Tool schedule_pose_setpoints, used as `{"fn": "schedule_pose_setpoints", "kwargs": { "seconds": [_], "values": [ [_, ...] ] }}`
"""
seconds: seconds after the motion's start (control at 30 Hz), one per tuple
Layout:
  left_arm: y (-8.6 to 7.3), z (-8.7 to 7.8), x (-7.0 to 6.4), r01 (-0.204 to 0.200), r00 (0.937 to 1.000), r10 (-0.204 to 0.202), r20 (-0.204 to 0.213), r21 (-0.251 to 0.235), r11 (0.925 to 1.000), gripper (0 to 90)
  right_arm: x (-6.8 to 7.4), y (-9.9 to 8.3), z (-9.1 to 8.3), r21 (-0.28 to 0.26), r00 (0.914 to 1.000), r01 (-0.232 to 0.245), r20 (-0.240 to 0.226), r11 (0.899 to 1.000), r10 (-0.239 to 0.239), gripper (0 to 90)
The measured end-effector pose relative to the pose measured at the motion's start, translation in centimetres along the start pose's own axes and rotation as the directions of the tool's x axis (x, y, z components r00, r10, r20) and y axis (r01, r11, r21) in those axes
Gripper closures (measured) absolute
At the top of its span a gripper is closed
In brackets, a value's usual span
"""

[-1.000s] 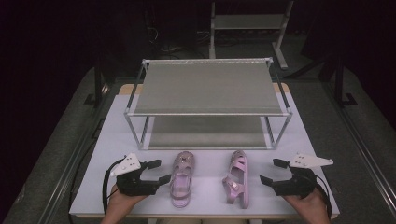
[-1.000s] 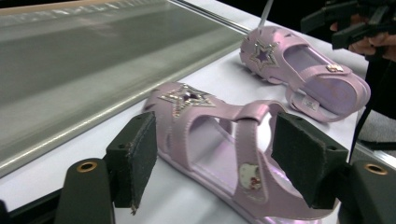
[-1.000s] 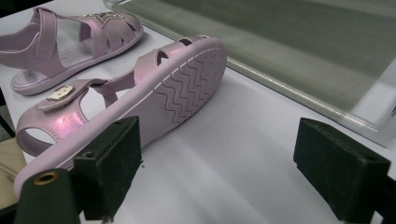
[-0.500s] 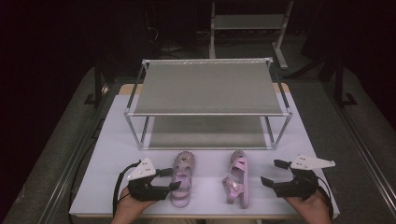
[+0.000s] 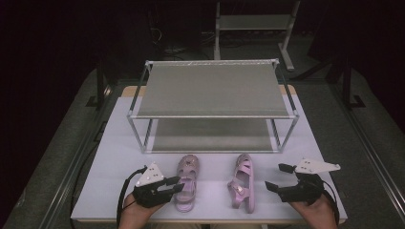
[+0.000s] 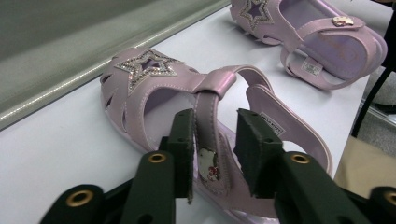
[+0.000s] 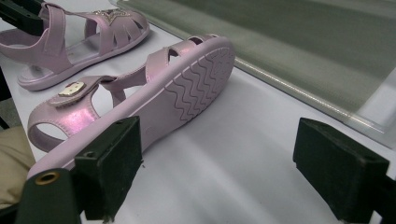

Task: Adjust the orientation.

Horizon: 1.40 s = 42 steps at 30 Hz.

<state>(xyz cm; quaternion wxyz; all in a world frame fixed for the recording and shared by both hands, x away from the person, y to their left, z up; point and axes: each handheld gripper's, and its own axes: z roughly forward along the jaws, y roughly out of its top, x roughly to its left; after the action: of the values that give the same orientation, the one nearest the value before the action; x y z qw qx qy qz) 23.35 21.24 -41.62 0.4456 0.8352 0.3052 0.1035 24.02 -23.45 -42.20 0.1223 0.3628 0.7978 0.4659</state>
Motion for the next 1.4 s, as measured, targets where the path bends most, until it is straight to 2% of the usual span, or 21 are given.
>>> {"fn": "schedule_pose_setpoints", "kwargs": {
  "seconds": [0.2, 0.33, 0.5, 0.53, 0.57, 0.63, 0.7, 0.73, 0.77, 0.8, 0.87, 0.93, 1.07, 1.1, 1.13, 1.17, 1.2, 1.27, 1.3, 1.37, 1.4],
  "values": [
    [-0.1, -0.1, 0.0, 0.016, 0.9996, -0.016, -0.022, 0.006, 0.9998, 74.7, 0.1, 0.0, 0.1, 0.007, 1.0000, 0.003, 0.002, 1.000, -0.003, 14.9],
    [-0.3, -0.2, 0.3, 0.070, 0.9975, -0.070, -0.004, -0.011, 0.9975, 78.4, 0.0, 0.0, 0.0, 0.007, 1.0000, 0.005, 0.003, 1.000, -0.005, 14.9],
    [-0.4, -0.5, 0.7, 0.091, 0.9957, -0.092, -0.009, -0.030, 0.9954, 80.5, -0.2, -0.1, -0.1, 0.002, 1.0000, -0.005, 0.006, 1.000, 0.005, 14.9],
    [-0.6, -0.7, 1.1, 0.120, 0.9927, -0.120, -0.006, -0.053, 0.9914, 81.5, -0.3, -0.1, -0.1, 0.002, 0.9999, -0.011, 0.003, 1.000, 0.011, 14.9],
    [-0.6, -0.7, 1.1, 0.120, 0.9927, -0.120, -0.006, -0.053, 0.9914, 81.9, -0.3, -0.1, -0.1, 0.002, 0.9999, -0.011, 0.003, 1.000, 0.011, 14.9],
    [-0.8, -1.0, 1.7, 0.162, 0.9869, -0.161, 0.015, -0.088, 0.9829, 82.6, -0.3, -0.2, -0.1, 0.005, 1.0000, -0.006, 0.003, 1.000, 0.006, 15.0],
    [-0.9, -1.1, 1.9, 0.169, 0.9856, -0.168, 0.020, -0.098, 0.9807, 83.1, -0.3, -0.2, -0.1, 0.005, 1.0000, -0.006, 0.003, 1.000, 0.006, 14.9],
    [-0.9, -1.3, 2.0, 0.182, 0.9833, -0.180, 0.024, -0.107, 0.9775, 83.4, -0.3, -0.2, -0.2, 0.003, 0.9999, -0.010, 0.003, 1.000, 0.010, 15.0],
    [-1.1, -1.5, 2.4, 0.207, 0.9783, -0.205, 0.032, -0.132, 0.9694, 83.6, -0.3, -0.2, -0.2, 0.001, 0.9999, -0.011, 0.003, 1.000, 0.011, 15.0],
    [-1.1, -1.5, 2.4, 0.207, 0.9783, -0.205, 0.032, -0.132, 0.9694, 83.7, -0.3, -0.2, -0.2, 0.001, 0.9999, -0.011, 0.003, 1.000, 0.011, 15.0],
    [-1.3, -1.9, 2.8, 0.252, 0.9675, -0.245, 0.063, -0.164, 0.9537, 83.9, -0.4, -0.2, -0.1, 0.002, 0.9999, -0.014, 0.004, 1.000, 0.014, 14.9],
    [-1.4, -2.1, 3.1, 0.277, 0.9605, -0.266, 0.081, -0.178, 0.9442, 84.0, -0.3, -0.2, -0.1, 0.003, 0.9999, -0.015, 0.003, 1.000, 0.015, 15.0],
    [-1.5, -2.3, 3.2, 0.289, 0.9569, -0.276, 0.091, -0.197, 0.9369, 84.1, -0.3, -0.2, -0.1, 0.005, 0.9999, -0.013, 0.005, 1.000, 0.012, 14.9],
    [-1.5, -2.3, 3.2, 0.294, 0.9553, -0.280, 0.094, -0.203, 0.9339, 84.1, -0.3, -0.2, -0.1, 0.003, 0.9999, -0.014, 0.006, 1.000, 0.014, 15.0],
    [-1.5, -2.4, 3.2, 0.305, 0.9518, -0.289, 0.101, -0.218, 0.9271, 84.2, -0.3, -0.2, -0.1, -0.003, 0.9998, -0.018, 0.004, 1.000, 0.018, 15.0],
    [-1.5, -2.4, 3.2, 0.305, 0.9518, -0.289, 0.101, -0.218, 0.9271, 84.1, -0.3, -0.2, -0.1, -0.003, 0.9998, -0.018, 0.004, 1.000, 0.018, 15.0],
    [-1.5, -2.5, 3.3, 0.318, 0.9473, -0.300, 0.111, -0.229, 0.9199, 84.1, -0.4, -0.2, -0.1, -0.003, 0.9998, -0.018, 0.006, 1.000, 0.018, 15.0],
    [-1.5, -2.5, 3.3, 0.324, 0.9454, -0.305, 0.116, -0.234, 0.9167, 84.2, -0.4, -0.2, -0.1, -0.002, 0.9998, -0.018, 0.007, 1.000, 0.018, 15.0],
    [-1.5, -2.6, 3.3, 0.335, 0.9416, -0.312, 0.126, -0.243, 0.9105, 84.2, -0.4, -0.2, -0.1, -0.001, 0.9998, -0.018, 0.007, 1.000, 0.018, 15.0],
    [-1.4, -2.6, 3.3, 0.343, 0.9385, -0.318, 0.135, -0.255, 0.9042, 84.2, -0.4, -0.2, -0.2, -0.002, 0.9998, -0.018, 0.007, 1.000, 0.018, 15.0],
    [-1.4, -2.6, 3.3, 0.343, 0.9385, -0.318, 0.135, -0.255, 0.9042, 84.2, -0.4, -0.3, -0.2, -0.002, 0.9998, -0.018, 0.007, 1.000, 0.018, 15.0]
  ]
}}
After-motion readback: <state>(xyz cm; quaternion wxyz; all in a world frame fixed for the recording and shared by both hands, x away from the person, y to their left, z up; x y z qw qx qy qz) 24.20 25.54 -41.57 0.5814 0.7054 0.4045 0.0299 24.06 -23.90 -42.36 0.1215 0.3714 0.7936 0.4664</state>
